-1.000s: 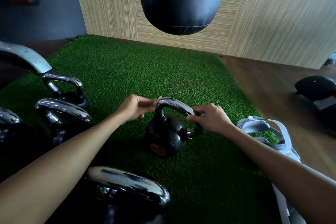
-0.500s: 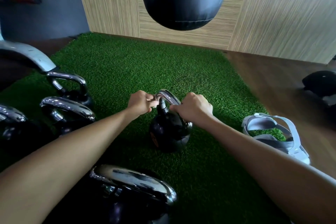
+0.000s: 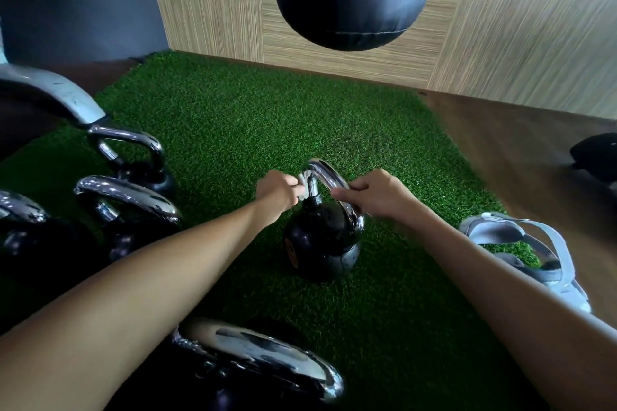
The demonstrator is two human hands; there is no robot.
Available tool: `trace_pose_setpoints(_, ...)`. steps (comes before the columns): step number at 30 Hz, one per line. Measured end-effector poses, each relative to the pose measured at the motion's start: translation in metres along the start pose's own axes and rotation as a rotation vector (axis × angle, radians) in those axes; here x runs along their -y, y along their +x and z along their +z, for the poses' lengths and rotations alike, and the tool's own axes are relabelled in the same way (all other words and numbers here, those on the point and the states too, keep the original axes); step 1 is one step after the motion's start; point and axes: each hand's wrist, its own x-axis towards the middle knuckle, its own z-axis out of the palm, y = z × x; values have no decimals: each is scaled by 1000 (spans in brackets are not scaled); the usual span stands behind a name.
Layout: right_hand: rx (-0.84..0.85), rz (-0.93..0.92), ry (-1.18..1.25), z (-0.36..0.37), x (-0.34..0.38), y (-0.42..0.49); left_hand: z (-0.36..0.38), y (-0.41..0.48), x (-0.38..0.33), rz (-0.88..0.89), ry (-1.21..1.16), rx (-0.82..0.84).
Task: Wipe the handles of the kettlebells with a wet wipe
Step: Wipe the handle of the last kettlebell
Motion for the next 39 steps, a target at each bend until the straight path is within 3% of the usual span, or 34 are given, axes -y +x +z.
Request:
trace_pose_setpoints(5, -4, -41, -125, 3, 3, -2, -6, 1, -14, -32, -186, -67)
trace_pose_setpoints(8, 52, -48, -37, 1, 3, -6, -11, -13, -19, -103, -300, -24)
trace_pose_setpoints(12, 181, -14, 55, -8, -3, -16, -7, -45, -28, -62, -265, 26)
trace_pose_setpoints(19, 133, -8, 138, -10, -10, -19, -8, -55, -42, -28, -294, -51)
trace_pose_setpoints(23, 238, -45, 97, -21, -14, -21, 2, -81, -36, -49, -321, 56)
trace_pose_setpoints(28, 198, -15, 138, -25, -18, -22, -11, -85, -47, -107, -223, 82)
trace_pose_setpoints(31, 180, -5, 183, -21, -22, -23, -3, -102, -33, -80, -160, 224)
trace_pose_setpoints(33, 178, 4, 217, -20, -25, -23, 2, -112, -27, -21, -70, 297)
trace_pose_setpoints(39, 165, -14, 207, -22, -31, -26, 3, -100, -25, 219, 213, 272)
